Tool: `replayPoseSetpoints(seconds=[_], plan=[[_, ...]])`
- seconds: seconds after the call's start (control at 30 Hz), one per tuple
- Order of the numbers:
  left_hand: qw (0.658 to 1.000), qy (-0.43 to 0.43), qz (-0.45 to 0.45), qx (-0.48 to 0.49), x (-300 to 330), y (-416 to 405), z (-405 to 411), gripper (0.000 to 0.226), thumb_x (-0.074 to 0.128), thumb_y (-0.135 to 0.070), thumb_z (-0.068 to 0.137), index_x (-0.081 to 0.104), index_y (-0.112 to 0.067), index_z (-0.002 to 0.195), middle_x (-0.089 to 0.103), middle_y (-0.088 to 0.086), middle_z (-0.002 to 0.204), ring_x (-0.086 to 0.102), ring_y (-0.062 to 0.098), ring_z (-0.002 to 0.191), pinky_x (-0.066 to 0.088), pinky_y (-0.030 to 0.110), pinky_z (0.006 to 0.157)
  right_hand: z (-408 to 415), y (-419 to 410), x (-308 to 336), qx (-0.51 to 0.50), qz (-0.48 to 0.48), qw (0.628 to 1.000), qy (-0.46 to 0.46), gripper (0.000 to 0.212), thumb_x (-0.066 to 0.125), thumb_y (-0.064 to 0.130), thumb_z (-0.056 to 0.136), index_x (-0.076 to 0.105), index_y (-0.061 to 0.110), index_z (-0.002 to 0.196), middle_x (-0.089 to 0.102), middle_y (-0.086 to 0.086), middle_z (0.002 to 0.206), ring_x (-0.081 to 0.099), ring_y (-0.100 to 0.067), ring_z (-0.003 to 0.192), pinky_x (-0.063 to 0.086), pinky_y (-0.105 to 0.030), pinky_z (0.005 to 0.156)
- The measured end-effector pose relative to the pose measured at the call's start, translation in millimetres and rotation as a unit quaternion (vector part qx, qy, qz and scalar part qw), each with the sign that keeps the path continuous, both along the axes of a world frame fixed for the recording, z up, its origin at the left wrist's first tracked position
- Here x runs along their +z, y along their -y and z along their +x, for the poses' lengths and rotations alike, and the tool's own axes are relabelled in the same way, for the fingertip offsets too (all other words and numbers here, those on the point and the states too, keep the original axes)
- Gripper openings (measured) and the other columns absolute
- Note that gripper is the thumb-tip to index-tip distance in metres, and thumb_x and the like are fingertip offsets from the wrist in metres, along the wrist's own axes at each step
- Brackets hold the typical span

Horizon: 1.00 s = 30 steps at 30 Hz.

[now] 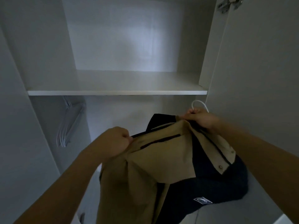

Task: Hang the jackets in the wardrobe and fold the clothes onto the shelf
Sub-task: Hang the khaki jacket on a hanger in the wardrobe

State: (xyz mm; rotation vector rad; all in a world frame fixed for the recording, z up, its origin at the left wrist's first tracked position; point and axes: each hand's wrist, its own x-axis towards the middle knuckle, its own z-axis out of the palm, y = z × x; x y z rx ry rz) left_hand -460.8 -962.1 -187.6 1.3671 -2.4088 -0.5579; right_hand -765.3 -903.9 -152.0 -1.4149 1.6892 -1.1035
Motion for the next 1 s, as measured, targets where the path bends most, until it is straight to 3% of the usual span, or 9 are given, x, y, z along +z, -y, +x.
replayPoseSetpoints(seconds=[0.1, 0.23, 0.37, 0.47, 0.57, 0.63, 0.77, 0.9, 1.0], plan=[[0.998, 0.054, 0.009, 0.007, 4.4, 5.8, -3.9, 0.018, 0.047, -0.022, 0.095, 0.063, -0.014, 0.088, 0.059, -0.002, 0.091, 0.052, 0.010, 0.081, 0.034, 0.020, 0.062, 6.1, 8.2, 1.7, -0.022, -0.011, 0.999, 0.032, 0.031, 0.062, 0.021, 0.093, 0.059, 0.021, 0.061, 0.058, 0.006, 0.053, 0.056, -0.007, 0.053, 0.046, -0.017, 0.052], [0.989, -0.121, 0.064, -0.061, 1.2, -22.9, -71.4, 0.032, 0.038, -0.040, 0.101, 0.061, -0.019, 0.111, 0.062, -0.001, 0.104, 0.058, 0.017, 0.094, 0.047, 0.032, 0.078, 43.4, 26.5, 3.7, 0.027, -0.024, 0.999, -0.002, 0.036, 0.064, 0.029, 0.091, 0.050, 0.024, 0.059, 0.050, -0.001, 0.059, 0.049, -0.016, 0.060, 0.043, -0.029, 0.068], [0.973, -0.209, 0.054, -0.077, -18.7, -27.4, -78.6, 0.030, 0.039, -0.031, 0.103, 0.064, -0.024, 0.087, 0.063, -0.005, 0.088, 0.059, 0.013, 0.085, 0.044, 0.025, 0.074, 42.3, 27.2, 2.0, 0.041, -0.011, 0.999, -0.034, 0.034, 0.065, 0.024, 0.090, 0.051, 0.021, 0.060, 0.050, -0.004, 0.063, 0.049, -0.020, 0.067, 0.043, -0.034, 0.075], [0.978, -0.192, -0.011, -0.076, -30.9, -21.1, -46.4, 0.040, 0.046, -0.036, 0.100, 0.050, -0.031, 0.060, 0.053, -0.013, 0.061, 0.052, 0.002, 0.061, 0.037, 0.023, 0.058, 20.4, 22.2, 2.1, 0.031, 0.000, 0.999, -0.035, 0.029, 0.065, 0.021, 0.090, 0.052, 0.017, 0.065, 0.052, -0.003, 0.064, 0.053, -0.012, 0.063, 0.043, -0.029, 0.073], [0.990, -0.118, 0.031, -0.072, -38.2, -16.5, -17.3, 0.050, 0.051, -0.036, 0.097, 0.044, -0.031, 0.047, 0.051, -0.016, 0.049, 0.048, -0.001, 0.048, 0.034, 0.020, 0.053, 15.6, 26.0, 10.7, 0.010, -0.002, 0.998, -0.056, 0.034, 0.064, 0.016, 0.090, 0.047, 0.014, 0.061, 0.048, -0.001, 0.061, 0.049, -0.010, 0.060, 0.040, -0.029, 0.076], [0.991, -0.075, 0.079, -0.081, -34.2, -11.9, -18.1, 0.049, 0.052, -0.038, 0.095, 0.042, -0.030, 0.048, 0.047, -0.016, 0.047, 0.045, -0.001, 0.048, 0.033, 0.021, 0.053, 24.5, 31.6, 15.7, -0.011, -0.007, 0.998, -0.066, 0.036, 0.064, 0.020, 0.091, 0.046, 0.016, 0.060, 0.047, -0.003, 0.063, 0.048, -0.014, 0.063, 0.038, -0.030, 0.076], [0.966, -0.214, 0.117, -0.084, -14.5, -12.0, -56.2, 0.035, 0.047, -0.045, 0.098, 0.061, -0.021, 0.078, 0.062, -0.005, 0.078, 0.057, 0.007, 0.072, 0.039, 0.024, 0.062, 53.6, 36.0, 27.8, -0.012, -0.029, 0.999, -0.016, 0.031, 0.065, 0.030, 0.090, 0.054, 0.015, 0.065, 0.055, -0.001, 0.062, 0.053, -0.012, 0.061, 0.043, -0.023, 0.068], [0.957, -0.261, 0.067, -0.108, -22.1, -24.6, -77.4, 0.030, 0.045, -0.032, 0.099, 0.061, -0.019, 0.078, 0.064, -0.006, 0.077, 0.058, 0.002, 0.069, 0.042, 0.015, 0.058, 56.2, 30.5, 34.7, -0.018, -0.014, 0.999, -0.026, 0.034, 0.064, 0.024, 0.091, 0.051, 0.013, 0.062, 0.051, -0.005, 0.066, 0.048, -0.017, 0.065, 0.039, -0.030, 0.075], [0.971, -0.201, -0.011, -0.127, -21.7, -20.5, -59.2, 0.031, 0.044, -0.028, 0.097, 0.059, -0.019, 0.071, 0.062, -0.007, 0.071, 0.058, 0.003, 0.067, 0.045, 0.020, 0.062, 34.3, 13.7, 30.5, -0.038, 0.000, 0.999, 0.013, 0.034, 0.062, 0.015, 0.091, 0.050, 0.013, 0.060, 0.051, -0.004, 0.064, 0.049, -0.018, 0.064, 0.045, -0.029, 0.071]])
